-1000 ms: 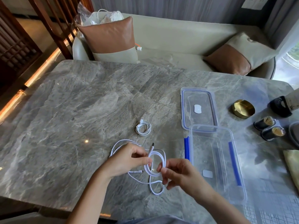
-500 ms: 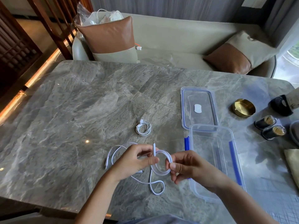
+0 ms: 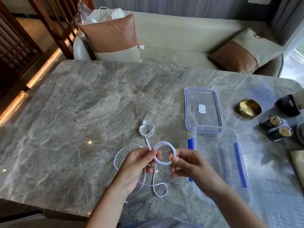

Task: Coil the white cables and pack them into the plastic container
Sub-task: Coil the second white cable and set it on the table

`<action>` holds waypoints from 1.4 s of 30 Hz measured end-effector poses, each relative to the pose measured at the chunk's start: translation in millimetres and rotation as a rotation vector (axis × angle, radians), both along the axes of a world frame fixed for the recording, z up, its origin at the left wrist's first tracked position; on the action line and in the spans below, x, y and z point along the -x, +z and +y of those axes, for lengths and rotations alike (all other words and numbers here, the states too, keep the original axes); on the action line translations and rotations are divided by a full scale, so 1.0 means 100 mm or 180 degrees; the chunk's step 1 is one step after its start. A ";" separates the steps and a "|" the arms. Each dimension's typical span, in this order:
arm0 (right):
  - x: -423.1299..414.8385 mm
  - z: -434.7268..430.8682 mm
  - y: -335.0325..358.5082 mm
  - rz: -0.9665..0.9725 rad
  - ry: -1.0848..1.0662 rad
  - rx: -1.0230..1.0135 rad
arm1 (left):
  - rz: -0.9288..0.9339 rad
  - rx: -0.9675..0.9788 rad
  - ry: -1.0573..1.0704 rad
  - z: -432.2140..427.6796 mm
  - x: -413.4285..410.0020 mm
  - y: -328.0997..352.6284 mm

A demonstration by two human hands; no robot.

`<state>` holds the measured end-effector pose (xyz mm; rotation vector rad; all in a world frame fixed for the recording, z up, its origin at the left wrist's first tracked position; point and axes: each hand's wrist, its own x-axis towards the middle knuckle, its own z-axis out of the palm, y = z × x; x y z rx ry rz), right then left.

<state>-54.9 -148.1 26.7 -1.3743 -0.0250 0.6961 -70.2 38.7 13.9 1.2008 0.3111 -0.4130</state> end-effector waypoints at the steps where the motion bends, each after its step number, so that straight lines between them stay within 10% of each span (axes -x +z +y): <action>1: 0.00 0.01 0.00 0.0019 0.0008 -0.0015 | 0.0049 0.0154 0.0009 -0.01 0.00 0.01; 10: 0.10 0.13 -0.15 0.0494 -0.0586 -0.0159 | 0.0004 0.0240 0.0739 -0.16 0.00 0.05; 16: 0.35 0.30 -0.21 0.1522 0.0631 0.0063 | -0.0246 0.0216 0.1096 -0.27 -0.02 0.15; 21: 0.41 0.47 -0.10 0.3348 -0.0841 -0.1673 | -0.0355 0.0283 0.1023 -0.30 0.01 0.26; 24: 0.45 0.53 -0.02 0.3454 -0.1597 -0.2138 | -0.0404 0.0174 0.0942 -0.25 0.02 0.33; 42: 0.33 0.08 0.24 -0.0947 -0.0574 0.0646 | -0.0356 -0.0903 -0.0680 0.14 0.05 0.37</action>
